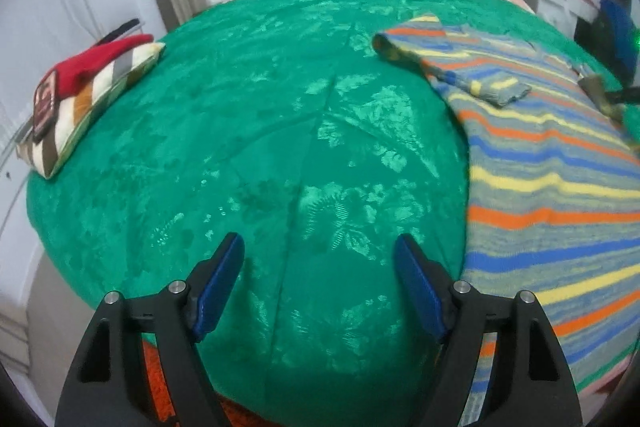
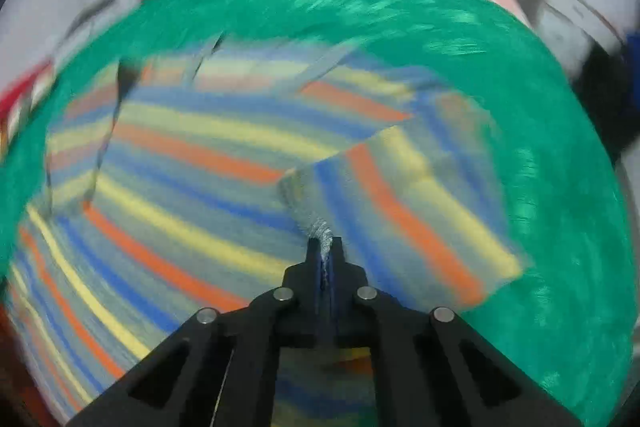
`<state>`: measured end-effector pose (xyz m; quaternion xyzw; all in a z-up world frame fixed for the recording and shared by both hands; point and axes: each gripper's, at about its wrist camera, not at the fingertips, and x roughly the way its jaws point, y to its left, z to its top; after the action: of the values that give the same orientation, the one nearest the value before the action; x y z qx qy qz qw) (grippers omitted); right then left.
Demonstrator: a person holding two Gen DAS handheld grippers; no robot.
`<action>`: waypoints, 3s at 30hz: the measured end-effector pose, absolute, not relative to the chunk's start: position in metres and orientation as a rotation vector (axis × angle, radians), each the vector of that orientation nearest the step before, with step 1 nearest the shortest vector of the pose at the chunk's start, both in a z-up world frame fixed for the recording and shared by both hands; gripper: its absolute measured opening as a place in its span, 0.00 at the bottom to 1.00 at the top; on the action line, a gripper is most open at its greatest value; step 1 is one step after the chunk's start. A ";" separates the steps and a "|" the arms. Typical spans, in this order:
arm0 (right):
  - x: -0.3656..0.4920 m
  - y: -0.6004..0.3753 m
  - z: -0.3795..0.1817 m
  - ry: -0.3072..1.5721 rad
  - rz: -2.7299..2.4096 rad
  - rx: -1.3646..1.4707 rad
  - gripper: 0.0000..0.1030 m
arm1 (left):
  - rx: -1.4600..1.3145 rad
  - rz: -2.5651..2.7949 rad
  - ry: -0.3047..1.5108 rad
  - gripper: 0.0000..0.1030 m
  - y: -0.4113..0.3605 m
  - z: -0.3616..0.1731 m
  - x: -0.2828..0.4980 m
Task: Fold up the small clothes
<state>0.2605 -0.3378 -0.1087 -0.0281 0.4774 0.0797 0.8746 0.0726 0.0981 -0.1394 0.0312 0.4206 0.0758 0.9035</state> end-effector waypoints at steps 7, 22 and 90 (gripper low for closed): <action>0.238 -0.502 -0.040 0.872 -0.210 0.053 0.02 | 0.029 0.164 0.885 0.77 0.096 -0.145 0.076; 0.185 -0.612 -0.118 1.004 -0.447 0.263 0.02 | 0.084 0.201 0.888 0.77 0.088 -0.151 0.073; -0.028 -0.419 -0.098 0.650 -0.254 0.142 0.72 | -0.012 0.197 0.915 1.00 0.101 -0.163 0.073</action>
<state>-0.0276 -0.4195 -0.0977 0.0697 0.3182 -0.1246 0.9372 0.0731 0.1012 -0.1626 -0.0060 0.4408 0.0952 0.8925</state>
